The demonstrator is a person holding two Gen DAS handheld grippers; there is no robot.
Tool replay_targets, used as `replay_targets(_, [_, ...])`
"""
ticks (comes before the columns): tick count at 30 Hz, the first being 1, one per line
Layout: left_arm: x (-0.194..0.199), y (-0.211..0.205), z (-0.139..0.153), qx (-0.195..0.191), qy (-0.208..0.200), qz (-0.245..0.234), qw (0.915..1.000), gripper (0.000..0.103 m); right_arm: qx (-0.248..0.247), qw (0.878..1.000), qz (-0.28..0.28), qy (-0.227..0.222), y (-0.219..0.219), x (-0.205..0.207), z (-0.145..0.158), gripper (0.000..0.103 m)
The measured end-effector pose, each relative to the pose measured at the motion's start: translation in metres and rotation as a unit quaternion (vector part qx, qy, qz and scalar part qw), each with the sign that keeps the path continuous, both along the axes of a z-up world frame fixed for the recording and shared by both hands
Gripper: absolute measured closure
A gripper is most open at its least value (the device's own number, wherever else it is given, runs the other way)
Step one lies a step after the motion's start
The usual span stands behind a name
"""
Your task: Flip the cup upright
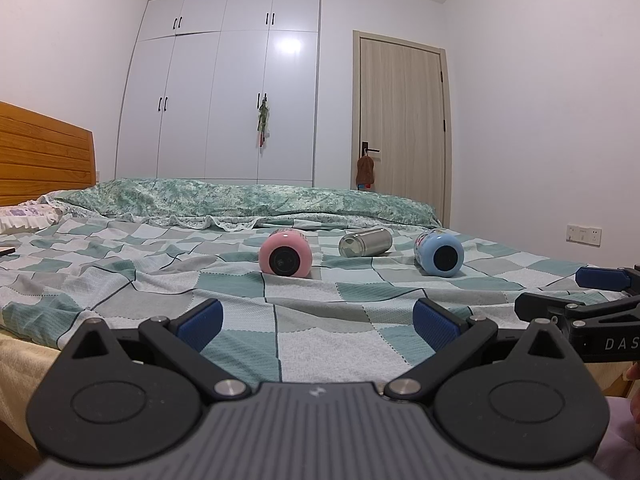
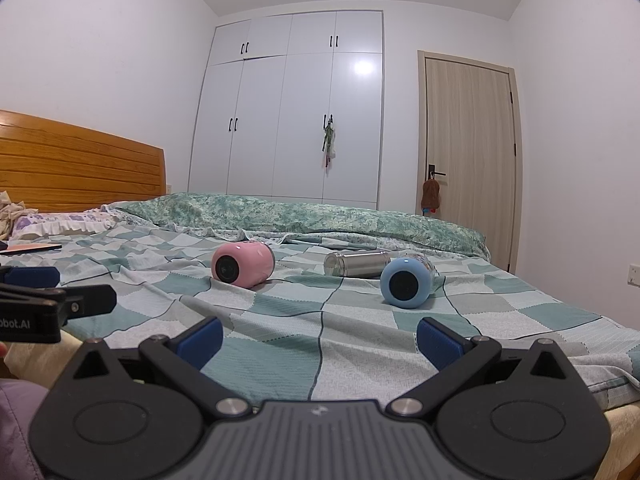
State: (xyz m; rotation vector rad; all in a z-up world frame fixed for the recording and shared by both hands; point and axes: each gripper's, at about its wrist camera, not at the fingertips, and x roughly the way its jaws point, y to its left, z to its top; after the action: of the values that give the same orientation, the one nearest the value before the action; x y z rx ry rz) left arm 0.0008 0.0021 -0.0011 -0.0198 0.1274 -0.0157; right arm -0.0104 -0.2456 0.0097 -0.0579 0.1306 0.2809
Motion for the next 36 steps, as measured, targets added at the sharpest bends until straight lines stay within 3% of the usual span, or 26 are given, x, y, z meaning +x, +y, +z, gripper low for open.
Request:
replay_targets(13, [0.000,-0.001,0.001,0.003,0.001,0.001,1.0000,0.000,-0.003,1.000,0.001,0.012,0.000,0.004,0.002,0.000])
replay_targets(19, [0.015,0.003,0.018,0.006,0.019,0.001,0.9998,0.000,0.004,0.999,0.019,0.030,-0.006,0.029,0.017,0.000])
replay_targets(27, [0.073,0.005,0.064,0.026,0.023,-0.003,0.9994,0.000,-0.013,0.998,0.050,0.026,-0.005,0.105,0.049,0.000])
replay_targets(36, [0.171,0.007,0.099,0.046,0.080,-0.017,0.9955,0.000,-0.049,0.995,0.078,0.044,0.022,0.210,0.077,0.000])
